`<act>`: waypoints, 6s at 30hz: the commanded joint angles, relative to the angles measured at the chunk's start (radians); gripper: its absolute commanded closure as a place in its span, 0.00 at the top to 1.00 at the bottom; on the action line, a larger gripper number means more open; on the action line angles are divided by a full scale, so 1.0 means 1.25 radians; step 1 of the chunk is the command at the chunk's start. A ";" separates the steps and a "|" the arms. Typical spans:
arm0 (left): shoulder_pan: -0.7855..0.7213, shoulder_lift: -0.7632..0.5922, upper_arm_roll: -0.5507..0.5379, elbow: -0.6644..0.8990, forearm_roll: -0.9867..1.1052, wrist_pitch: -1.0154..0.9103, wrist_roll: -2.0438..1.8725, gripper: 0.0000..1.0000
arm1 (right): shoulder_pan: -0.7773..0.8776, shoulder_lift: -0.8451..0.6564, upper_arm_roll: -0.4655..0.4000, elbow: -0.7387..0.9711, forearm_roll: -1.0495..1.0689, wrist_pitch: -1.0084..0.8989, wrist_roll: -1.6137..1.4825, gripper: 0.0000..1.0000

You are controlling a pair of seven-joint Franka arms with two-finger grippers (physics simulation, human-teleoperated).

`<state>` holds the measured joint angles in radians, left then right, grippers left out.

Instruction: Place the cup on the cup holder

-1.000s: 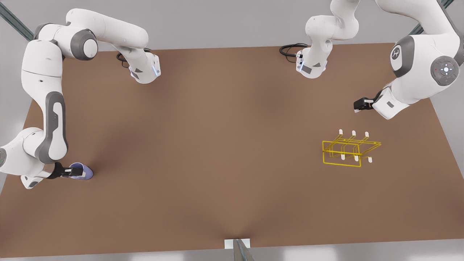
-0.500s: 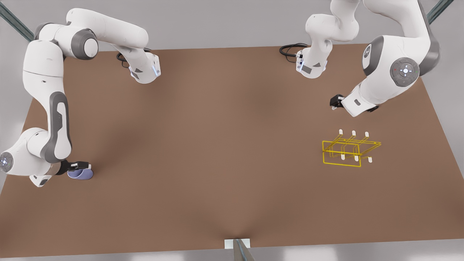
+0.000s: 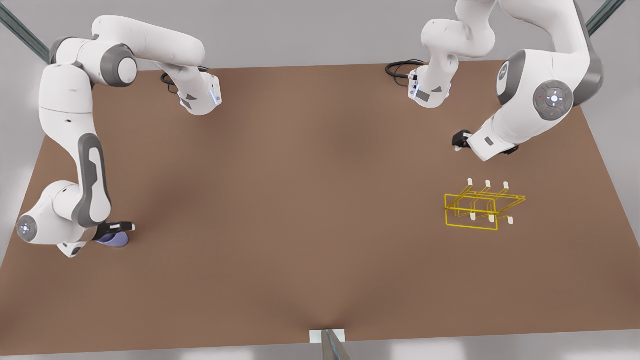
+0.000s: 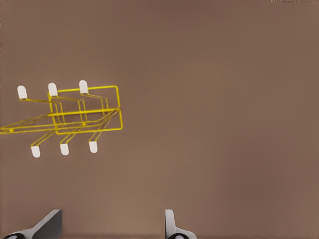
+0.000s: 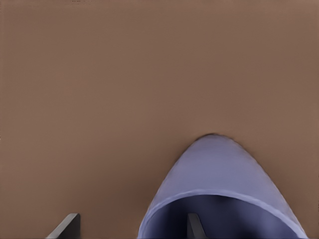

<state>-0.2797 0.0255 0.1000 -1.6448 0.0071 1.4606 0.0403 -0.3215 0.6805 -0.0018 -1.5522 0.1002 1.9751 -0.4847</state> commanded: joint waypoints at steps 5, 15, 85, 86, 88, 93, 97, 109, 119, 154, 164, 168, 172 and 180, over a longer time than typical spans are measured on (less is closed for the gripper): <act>0.038 -0.001 0.001 0.000 0.000 0.000 0.000 1.00 | 0.002 0.016 0.000 0.013 -0.016 0.091 -0.004 0.83; 0.038 -0.001 0.002 -0.006 0.000 0.001 0.000 1.00 | -0.007 0.034 -0.002 0.026 -0.018 0.110 -0.016 0.21; -0.009 0.067 -0.057 0.044 0.010 -0.028 -0.056 1.00 | 0.829 0.434 0.247 0.519 0.468 0.597 0.992 1.00; -0.009 0.067 -0.057 0.044 0.010 -0.028 -0.056 1.00 | 0.811 0.409 0.246 0.471 0.461 0.598 0.981 1.00; -0.022 0.064 -0.058 0.043 0.010 -0.028 -0.081 1.00 | 0.760 0.345 0.246 0.352 0.428 0.599 0.924 1.00; -0.116 0.080 -0.064 0.040 -0.001 -0.028 -0.523 1.00 | 0.657 0.181 0.252 0.204 0.434 0.503 0.884 1.00; -0.141 0.214 -0.108 0.081 -0.077 0.097 -1.145 1.00 | 0.417 -0.053 0.208 0.191 0.168 -0.003 0.858 1.00; -0.131 0.441 -0.105 0.124 -0.041 0.644 -2.284 1.00 | 0.344 -0.364 0.030 0.077 -0.113 -0.287 0.362 1.00; -0.140 0.389 -0.132 -0.048 -0.063 0.606 -2.075 1.00 | 0.338 -0.363 0.025 0.110 -0.115 -0.298 0.384 1.00; -0.098 0.436 -0.154 -0.159 -0.066 0.717 -1.350 1.00 | 0.296 -0.271 0.028 0.163 -0.054 -0.262 0.411 1.00; -0.098 0.477 -0.156 -0.163 -0.067 0.752 -1.338 1.00 | 0.294 -0.270 0.027 0.164 -0.054 -0.262 0.407 1.00; -0.099 0.500 -0.168 -0.162 -0.066 0.777 -1.337 1.00 | 0.293 -0.268 0.027 0.164 -0.054 -0.262 0.406 1.00; -0.098 0.497 -0.175 -0.162 -0.066 0.777 -1.340 0.87 | 0.292 -0.268 0.027 0.164 -0.054 -0.262 0.406 1.00; -0.084 0.419 -0.124 0.078 -0.115 0.333 -1.413 0.63 | 0.292 -0.267 0.026 0.164 -0.054 -0.261 0.401 1.00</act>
<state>-0.3858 0.5541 -0.0757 -1.6092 -0.1173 2.2293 -1.6994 0.0429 0.3475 0.0307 -1.3477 0.0322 1.6490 0.0310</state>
